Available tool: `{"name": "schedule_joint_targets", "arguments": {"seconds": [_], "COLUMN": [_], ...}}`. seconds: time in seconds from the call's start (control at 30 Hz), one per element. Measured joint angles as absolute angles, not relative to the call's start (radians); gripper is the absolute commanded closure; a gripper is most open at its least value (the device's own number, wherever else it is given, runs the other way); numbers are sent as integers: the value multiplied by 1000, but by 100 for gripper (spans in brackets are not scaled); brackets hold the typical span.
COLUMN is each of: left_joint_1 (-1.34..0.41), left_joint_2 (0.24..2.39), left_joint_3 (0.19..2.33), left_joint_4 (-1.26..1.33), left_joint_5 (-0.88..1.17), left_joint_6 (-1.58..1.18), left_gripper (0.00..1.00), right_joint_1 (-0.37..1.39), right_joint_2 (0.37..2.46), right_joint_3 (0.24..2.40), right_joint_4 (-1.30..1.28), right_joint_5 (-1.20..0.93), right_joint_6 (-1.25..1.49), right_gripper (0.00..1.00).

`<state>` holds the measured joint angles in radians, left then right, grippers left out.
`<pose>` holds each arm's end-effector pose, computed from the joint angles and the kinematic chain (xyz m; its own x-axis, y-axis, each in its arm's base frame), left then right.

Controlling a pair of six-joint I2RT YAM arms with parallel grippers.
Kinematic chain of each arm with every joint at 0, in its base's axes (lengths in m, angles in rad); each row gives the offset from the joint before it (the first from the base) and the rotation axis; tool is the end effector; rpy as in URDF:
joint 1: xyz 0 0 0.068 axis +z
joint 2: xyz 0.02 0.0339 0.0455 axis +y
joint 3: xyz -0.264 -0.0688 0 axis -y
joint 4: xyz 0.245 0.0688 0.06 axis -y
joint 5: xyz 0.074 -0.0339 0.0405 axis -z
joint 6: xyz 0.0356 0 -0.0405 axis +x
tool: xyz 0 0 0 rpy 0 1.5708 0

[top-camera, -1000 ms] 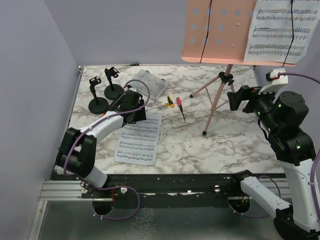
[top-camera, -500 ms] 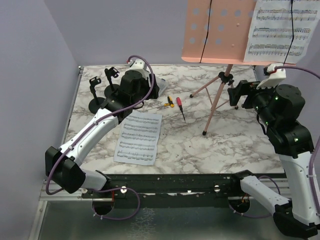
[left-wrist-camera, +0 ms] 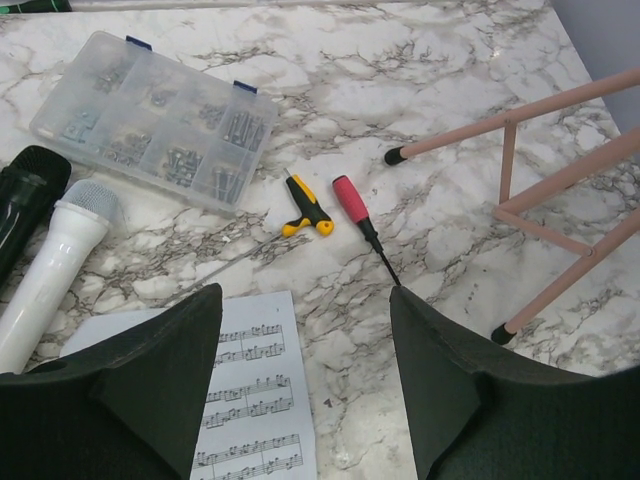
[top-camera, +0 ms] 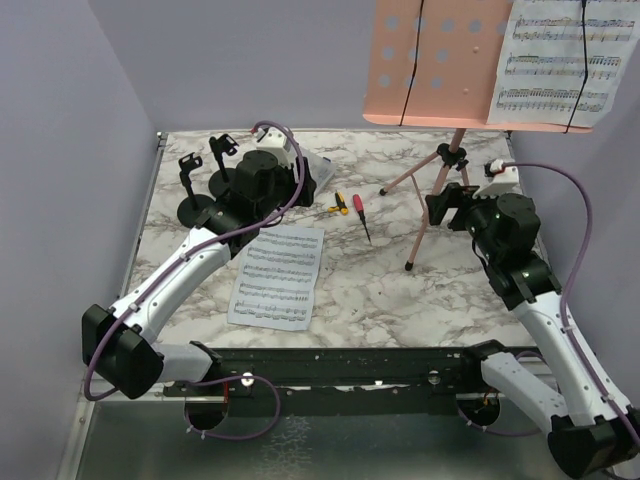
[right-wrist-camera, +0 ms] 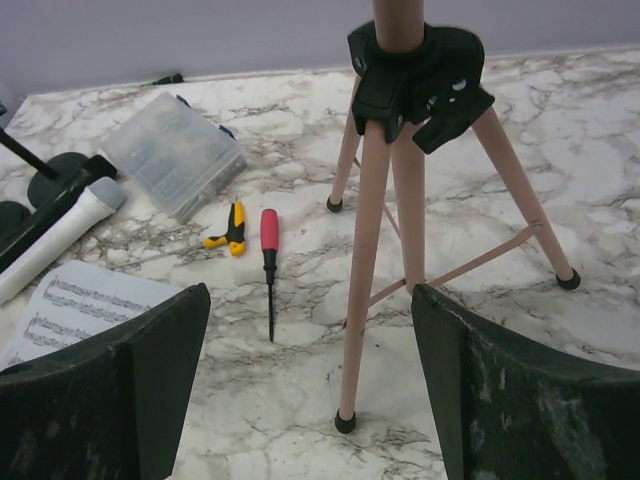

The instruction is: Pack up the instrument practice props

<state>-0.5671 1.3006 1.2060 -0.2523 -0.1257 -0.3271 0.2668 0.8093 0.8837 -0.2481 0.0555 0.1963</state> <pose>0.2570 -0.1584 0.3673 -0.4108 -0.1163 -0.9043 0.3184 0.9111 -0.2618 0.1796 0.0470 0.3637 -0.2046 0.1460 -0.9679 -0.1740 0.9677 0.1827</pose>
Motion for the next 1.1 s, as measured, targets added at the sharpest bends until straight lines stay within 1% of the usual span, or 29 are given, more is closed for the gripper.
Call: {"name": "schedule_joint_targets", "arguments": {"seconds": [0.17, 0.43, 0.73, 1.1], "left_joint_1": [-567, -567, -578, -585], "left_joint_2": [1290, 1279, 1277, 1277], "left_joint_3": [1179, 1170, 1170, 1170], "left_joint_4": [-244, -240, -234, -233], "left_joint_5": [-117, -100, -96, -95], "left_joint_6": [-315, -289, -278, -286], "left_gripper": [30, 30, 30, 30], "right_joint_1": [267, 267, 343, 437], "right_joint_2": [891, 983, 1066, 1200], "right_joint_3": [776, 624, 543, 543], "right_joint_4": [-119, -12, 54, 128], "right_joint_5": [80, 126, 176, 229], "right_joint_6": [258, 360, 484, 594], "right_gripper": [18, 22, 23, 23]}}
